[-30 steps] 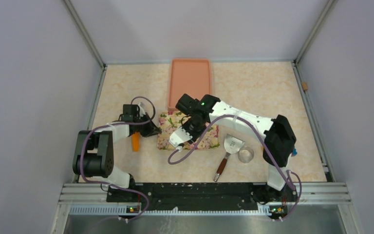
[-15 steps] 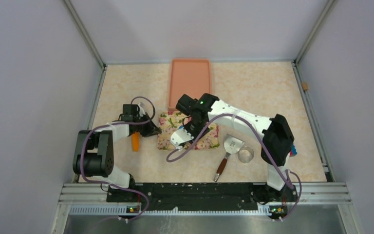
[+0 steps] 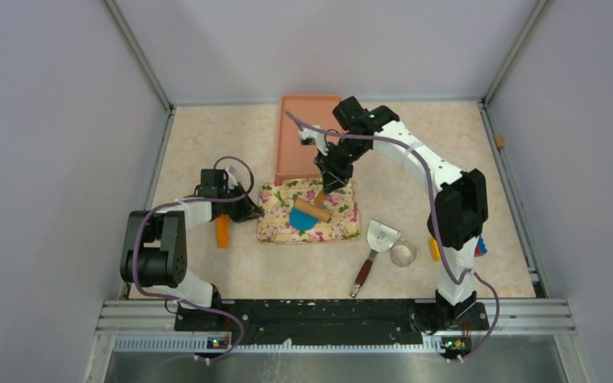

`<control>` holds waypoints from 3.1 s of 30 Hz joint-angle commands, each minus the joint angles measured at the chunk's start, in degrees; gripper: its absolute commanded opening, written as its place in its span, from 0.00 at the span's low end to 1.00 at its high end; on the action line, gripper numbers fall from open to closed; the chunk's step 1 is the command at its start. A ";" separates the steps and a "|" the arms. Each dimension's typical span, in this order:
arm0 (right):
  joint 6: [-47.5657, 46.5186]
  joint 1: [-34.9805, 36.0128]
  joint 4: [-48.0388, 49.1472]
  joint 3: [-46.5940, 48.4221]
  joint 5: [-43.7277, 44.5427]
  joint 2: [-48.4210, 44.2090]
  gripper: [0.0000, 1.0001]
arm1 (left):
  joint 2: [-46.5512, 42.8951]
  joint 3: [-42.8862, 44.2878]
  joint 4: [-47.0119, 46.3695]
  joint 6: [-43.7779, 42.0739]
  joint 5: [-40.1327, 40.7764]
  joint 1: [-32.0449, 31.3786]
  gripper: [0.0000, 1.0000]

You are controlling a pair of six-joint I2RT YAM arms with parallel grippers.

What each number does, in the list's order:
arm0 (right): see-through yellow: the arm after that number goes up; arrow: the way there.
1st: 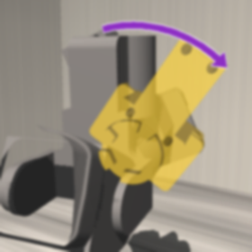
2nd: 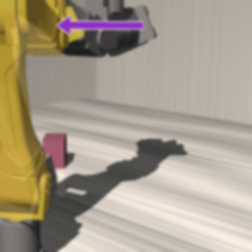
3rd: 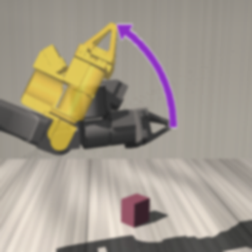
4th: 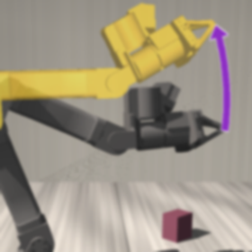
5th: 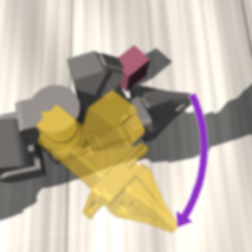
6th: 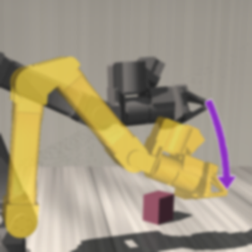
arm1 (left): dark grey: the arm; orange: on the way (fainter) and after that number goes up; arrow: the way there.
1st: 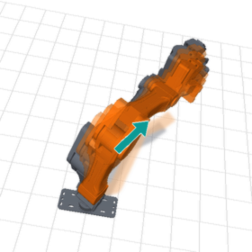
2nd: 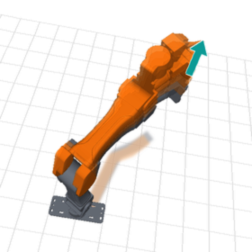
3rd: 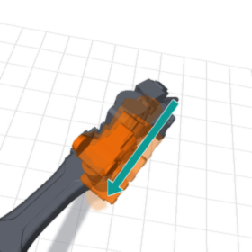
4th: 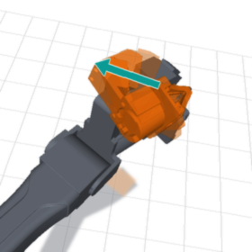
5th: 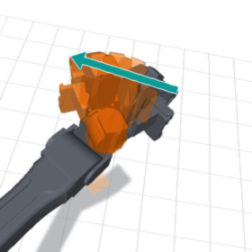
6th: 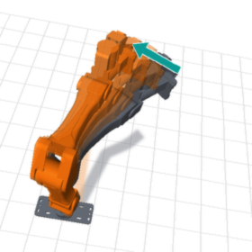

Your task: Roll out the dumpling wrappers from the dough

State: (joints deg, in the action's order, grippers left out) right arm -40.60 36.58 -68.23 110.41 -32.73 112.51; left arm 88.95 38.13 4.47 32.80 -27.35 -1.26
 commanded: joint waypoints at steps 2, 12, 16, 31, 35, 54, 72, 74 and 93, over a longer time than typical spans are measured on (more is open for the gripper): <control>28.53 -4.84 14.19 -6.59 -21.48 -0.30 0.00 | 1.58 0.85 -0.16 -0.51 2.74 0.86 0.00; 26.14 -5.02 13.59 -2.17 -15.26 6.15 0.00 | 1.53 0.54 0.10 -0.98 2.13 0.86 0.00; 24.43 -5.02 14.53 -3.70 -11.65 7.30 0.00 | 1.58 0.70 0.19 -0.98 1.96 0.82 0.00; 26.69 -2.92 19.14 -10.12 3.11 10.65 0.00 | 0.93 0.36 0.19 -0.89 2.12 0.82 0.00; 27.62 -1.86 19.69 -10.24 6.56 12.08 0.00 | 0.31 0.06 0.06 -0.89 2.24 0.84 0.00; 29.43 0.07 17.99 -6.11 7.30 20.83 0.00 | -2.00 -1.82 -1.47 -0.21 2.37 2.71 0.00; 35.74 -1.24 18.59 2.65 -20.71 16.85 0.00 | -0.20 -0.89 -0.25 -2.43 1.84 2.67 0.00; 38.23 -2.64 20.55 1.63 -25.57 11.08 0.00 | 0.03 -0.88 0.06 -2.83 1.56 2.66 0.00; 70.16 -9.53 48.90 -25.54 -18.28 -2.28 0.00 | 3.54 2.33 3.58 -5.42 -0.94 2.66 0.00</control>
State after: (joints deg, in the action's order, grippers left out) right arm 26.72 26.17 -24.25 83.59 -52.34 109.78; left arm 90.28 39.55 6.52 28.05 -30.20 1.10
